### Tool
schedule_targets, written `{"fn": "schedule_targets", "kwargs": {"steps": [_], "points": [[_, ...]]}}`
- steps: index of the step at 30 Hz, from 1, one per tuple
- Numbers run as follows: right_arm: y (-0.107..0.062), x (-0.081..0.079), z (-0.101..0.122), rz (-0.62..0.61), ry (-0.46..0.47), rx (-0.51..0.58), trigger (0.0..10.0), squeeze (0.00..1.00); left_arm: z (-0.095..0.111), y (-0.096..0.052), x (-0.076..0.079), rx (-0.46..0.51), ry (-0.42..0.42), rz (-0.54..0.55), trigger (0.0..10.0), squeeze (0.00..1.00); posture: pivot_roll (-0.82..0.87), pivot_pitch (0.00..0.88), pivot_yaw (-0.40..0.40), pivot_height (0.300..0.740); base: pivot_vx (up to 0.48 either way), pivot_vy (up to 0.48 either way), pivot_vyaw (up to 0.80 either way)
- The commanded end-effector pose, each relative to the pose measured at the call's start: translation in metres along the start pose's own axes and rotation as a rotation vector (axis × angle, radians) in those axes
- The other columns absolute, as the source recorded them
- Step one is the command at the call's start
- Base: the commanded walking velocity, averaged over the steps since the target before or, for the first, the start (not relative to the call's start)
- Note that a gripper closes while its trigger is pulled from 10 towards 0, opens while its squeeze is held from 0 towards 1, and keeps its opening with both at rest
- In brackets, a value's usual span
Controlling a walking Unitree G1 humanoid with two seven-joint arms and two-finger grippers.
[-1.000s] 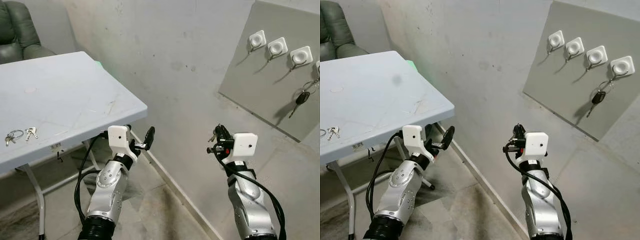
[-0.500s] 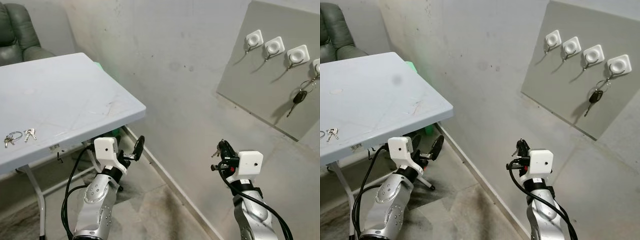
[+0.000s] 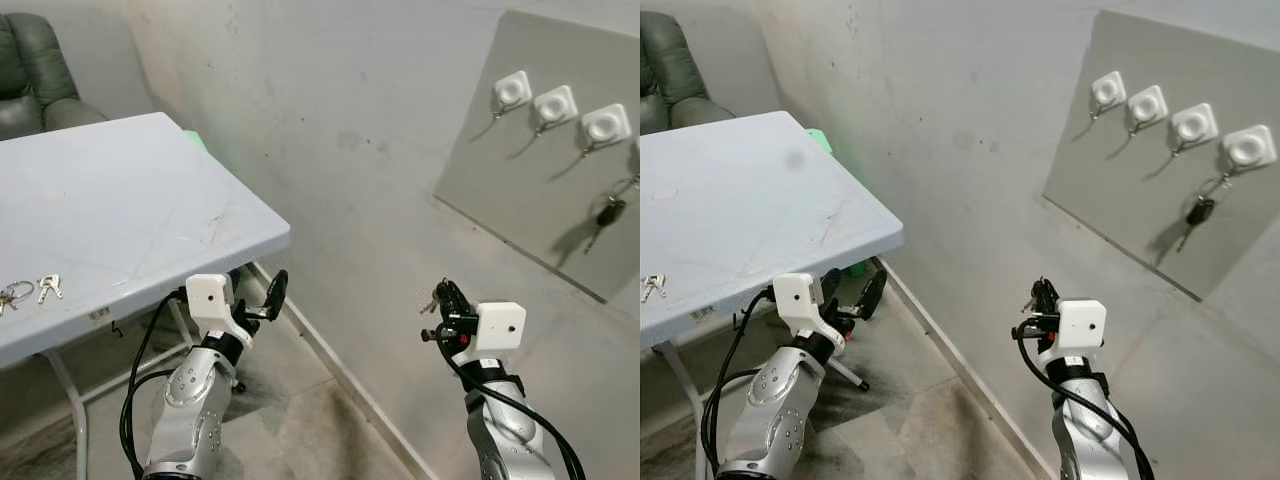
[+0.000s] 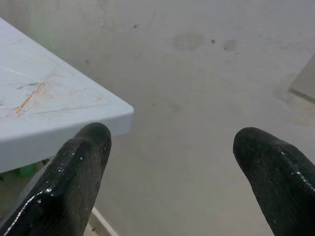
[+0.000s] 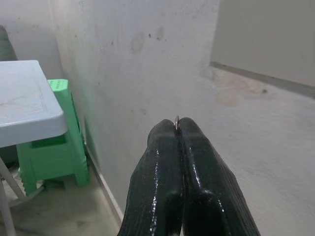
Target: Hang keys on a hook
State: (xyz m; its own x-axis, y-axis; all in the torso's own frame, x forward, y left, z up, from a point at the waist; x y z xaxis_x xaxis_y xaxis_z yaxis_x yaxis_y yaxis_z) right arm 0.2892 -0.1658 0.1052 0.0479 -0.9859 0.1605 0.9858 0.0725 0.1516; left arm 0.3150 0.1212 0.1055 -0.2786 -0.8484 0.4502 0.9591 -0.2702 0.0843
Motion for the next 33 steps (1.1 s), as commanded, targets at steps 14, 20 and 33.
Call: {"fn": "schedule_targets", "kwargs": {"steps": [14, 20, 33], "points": [[0.001, -0.004, 0.003, 0.010, 0.004, 0.006, 10.0, 0.00, 0.005, 0.003, 0.006, 0.018, 0.014, -0.010, 10.0, 0.00, 0.00, 0.000, -0.046, 0.740, 0.290, 0.000, 0.00], [0.001, -0.005, 0.002, 0.015, 0.007, 0.004, 10.0, 0.00, 0.003, 0.002, 0.007, 0.008, 0.012, -0.007, 10.0, 0.00, 0.00, 0.000, -0.046, 0.740, 0.000, 0.000, 0.00], [0.005, -0.006, 0.006, 0.021, 0.009, 0.014, 10.0, 0.00, 0.005, 0.003, 0.017, 0.015, 0.017, -0.057, 10.0, 0.00, 0.01, 0.000, -0.052, 0.740, 0.000, 0.000, 0.00]]}}
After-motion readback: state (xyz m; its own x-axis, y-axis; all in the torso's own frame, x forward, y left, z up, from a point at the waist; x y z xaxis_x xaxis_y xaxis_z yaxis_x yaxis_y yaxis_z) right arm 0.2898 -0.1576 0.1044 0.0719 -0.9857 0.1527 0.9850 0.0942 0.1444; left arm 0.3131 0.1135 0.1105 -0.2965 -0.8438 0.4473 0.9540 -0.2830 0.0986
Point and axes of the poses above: a point about 5 cm out from each wrist's last joint towards the gripper, its own y axis pointing out of the wrist towards the gripper, its own z axis along the axis of the wrist's last joint, x = y × z, the point moved 2 cm from there along y, pointing out of the wrist towards the gripper, and after that the axes turned 11 degrees about -y, right-handed, at the moved point
